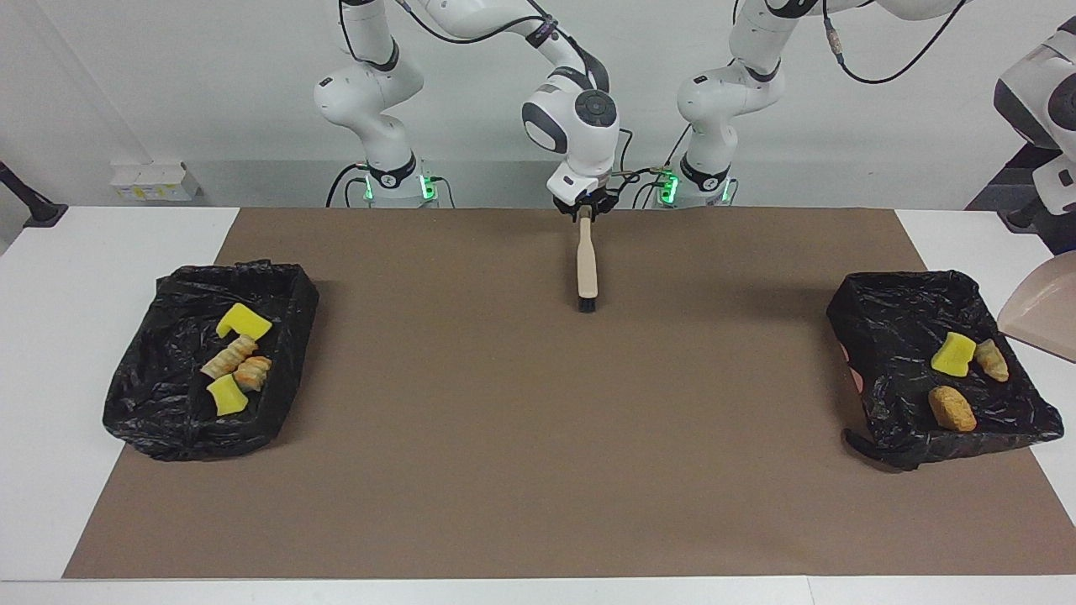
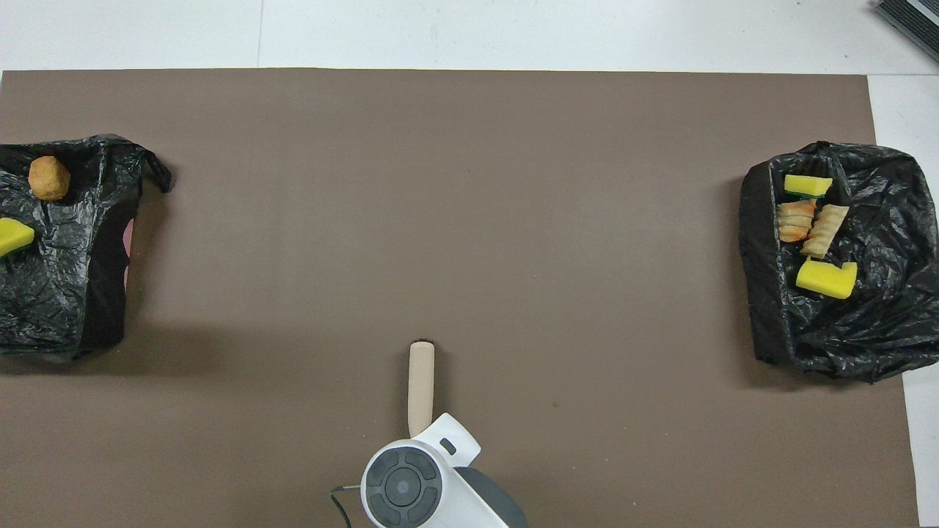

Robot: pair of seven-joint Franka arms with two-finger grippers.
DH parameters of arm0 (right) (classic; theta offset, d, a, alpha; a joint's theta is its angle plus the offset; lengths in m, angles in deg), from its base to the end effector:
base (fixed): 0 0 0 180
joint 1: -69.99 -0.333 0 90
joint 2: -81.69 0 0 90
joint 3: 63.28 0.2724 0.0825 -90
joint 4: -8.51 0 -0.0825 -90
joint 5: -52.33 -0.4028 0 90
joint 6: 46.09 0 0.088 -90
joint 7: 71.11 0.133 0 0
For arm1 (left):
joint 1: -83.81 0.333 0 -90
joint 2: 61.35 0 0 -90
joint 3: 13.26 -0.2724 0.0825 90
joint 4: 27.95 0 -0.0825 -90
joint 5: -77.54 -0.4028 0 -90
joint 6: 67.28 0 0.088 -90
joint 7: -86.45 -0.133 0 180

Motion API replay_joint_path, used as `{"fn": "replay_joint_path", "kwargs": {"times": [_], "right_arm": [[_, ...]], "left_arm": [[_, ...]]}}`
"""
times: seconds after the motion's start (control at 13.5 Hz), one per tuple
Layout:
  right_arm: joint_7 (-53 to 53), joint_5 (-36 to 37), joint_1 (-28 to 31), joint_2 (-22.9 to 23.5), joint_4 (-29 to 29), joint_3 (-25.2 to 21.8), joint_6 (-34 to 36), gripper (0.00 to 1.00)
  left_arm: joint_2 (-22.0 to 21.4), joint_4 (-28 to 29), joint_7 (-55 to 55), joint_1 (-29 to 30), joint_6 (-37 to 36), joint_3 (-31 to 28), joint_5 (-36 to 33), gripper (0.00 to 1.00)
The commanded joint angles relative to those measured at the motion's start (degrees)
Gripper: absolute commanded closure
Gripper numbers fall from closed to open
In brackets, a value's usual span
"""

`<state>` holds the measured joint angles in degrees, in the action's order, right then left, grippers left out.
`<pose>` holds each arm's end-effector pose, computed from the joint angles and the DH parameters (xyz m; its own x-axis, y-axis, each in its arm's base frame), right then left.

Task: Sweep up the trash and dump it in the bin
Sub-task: 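Tip the dustpan into the black bag with the left gripper, then bring the empty dustpan back to the table center with the left gripper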

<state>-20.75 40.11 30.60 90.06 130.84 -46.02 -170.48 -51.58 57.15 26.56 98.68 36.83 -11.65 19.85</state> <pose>0.2929 0.4714 0.2538 0.9726 -0.0160 -0.2321 -0.0257 -0.9989 -0.0387 0.6098 0.2385 0.5678 0.5476 -0.4555 -0.7019 -0.8367 -0.2922 -0.4632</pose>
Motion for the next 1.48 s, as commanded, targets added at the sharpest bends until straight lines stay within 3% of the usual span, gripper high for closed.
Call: {"fn": "replay_joint_path", "kwargs": {"times": [0.0, 0.22, 0.37, 0.52, 0.81, 1.04, 1.26, 1.41], "right_arm": [[1.14, -1.06, 1.15, 0.86, -2.1, 0.06, -0.16, 0.37], [0.53, -0.54, 4.92, -0.28, -4.38, 0.06, -0.16, 0.18], [0.79, -0.18, 6.15, -3.87, -3.69, -0.29, 0.8, 0.13], [0.09, 0.08, 10.8, -7.65, -3.51, -0.29, 6.58, 0.0], [-5.96, 3.85, 19.32, -13.98, -3.51, -0.38, 16.61, 0.0], [-12.37, 4.13, 27.58, -16.71, -5.09, -0.55, 19.61, 0.0], [-25.44, 4.3, 36.46, -17.16, -10.35, -0.56, 24.97, 0.0], [-31.97, 5.26, 40.86, -17.07, -13.77, -0.64, 26.03, 0.0]], "left_arm": [[-0.02, -1.69, 1.08, -2.13, -4.08, -0.21, 7.62, 1.0], [-1.59, -0.82, 11.77, -2.56, -6.54, 0.05, 22.41, 1.0], [-2.57, 0.76, 22.66, -5.02, -8.56, 0.76, 31.44, 1.0], [-4.41, 4.0, 33.12, -8.52, -8.39, 0.67, 37.45, 1.0], [-5.12, 8.4, 54.21, -17.92, -4.46, 0.76, 46.5, 1.0], [-4.07, 10.43, 70.92, -26.88, 0.82, 0.76, 48.98, 1.0], [-3.01, 13.24, 77.55, -32.79, 9.77, 0.85, 54.15, 1.0], [-2.23, 13.51, 78.43, -36.38, 10.42, 0.76, 58.63, 1.0]]}}
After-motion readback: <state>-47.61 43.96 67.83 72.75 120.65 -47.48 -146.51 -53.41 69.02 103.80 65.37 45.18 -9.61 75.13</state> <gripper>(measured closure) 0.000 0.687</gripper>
